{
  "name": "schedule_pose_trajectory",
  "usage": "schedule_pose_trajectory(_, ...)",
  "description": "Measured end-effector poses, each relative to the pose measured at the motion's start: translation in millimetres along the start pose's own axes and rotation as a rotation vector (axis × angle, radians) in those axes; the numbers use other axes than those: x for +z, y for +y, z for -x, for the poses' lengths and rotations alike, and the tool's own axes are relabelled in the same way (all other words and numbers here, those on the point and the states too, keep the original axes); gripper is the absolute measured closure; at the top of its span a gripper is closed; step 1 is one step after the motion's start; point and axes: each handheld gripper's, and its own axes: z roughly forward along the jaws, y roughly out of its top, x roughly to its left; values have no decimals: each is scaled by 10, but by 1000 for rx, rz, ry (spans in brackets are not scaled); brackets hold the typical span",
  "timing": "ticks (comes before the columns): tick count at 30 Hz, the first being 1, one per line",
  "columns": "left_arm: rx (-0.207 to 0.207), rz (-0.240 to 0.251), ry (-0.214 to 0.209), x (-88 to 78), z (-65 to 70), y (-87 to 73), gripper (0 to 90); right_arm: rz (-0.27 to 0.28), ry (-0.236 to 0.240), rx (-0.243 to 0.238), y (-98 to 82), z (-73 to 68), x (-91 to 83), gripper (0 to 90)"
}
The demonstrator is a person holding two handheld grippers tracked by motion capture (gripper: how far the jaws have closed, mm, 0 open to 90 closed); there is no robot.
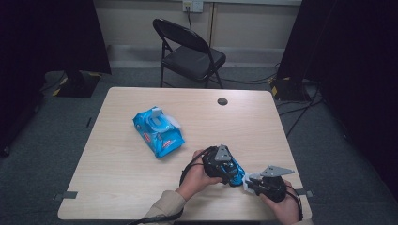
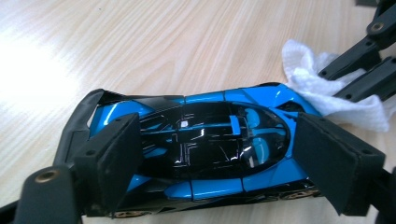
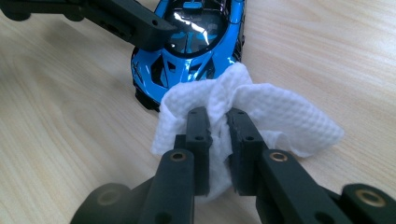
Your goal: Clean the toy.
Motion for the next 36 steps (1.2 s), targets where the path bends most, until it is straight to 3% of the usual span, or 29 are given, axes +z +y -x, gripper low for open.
schedule_pose_trajectory(2, 20, -8, 13, 7, 17, 2, 163, 0, -2, -3, 2, -2, 0, 805)
schedule_pose_trajectory(16, -3, 18, 35, 24, -3, -16, 163, 8, 1, 20, 10, 29, 36, 807)
schedule_pose_trajectory(22, 0, 21, 30, 27, -6, -19, 163, -7, -2, -5, 22, -18, 31, 812)
schedule_pose_trajectory(32, 7, 21, 24, 27, 10, -17, 164, -31, 11, 16, 19, 23, -31, 816)
schedule_pose_trajectory(36, 6, 21, 22, 27, 7, -16, 165, -4, 20, 53, 11, 88, -87, 817)
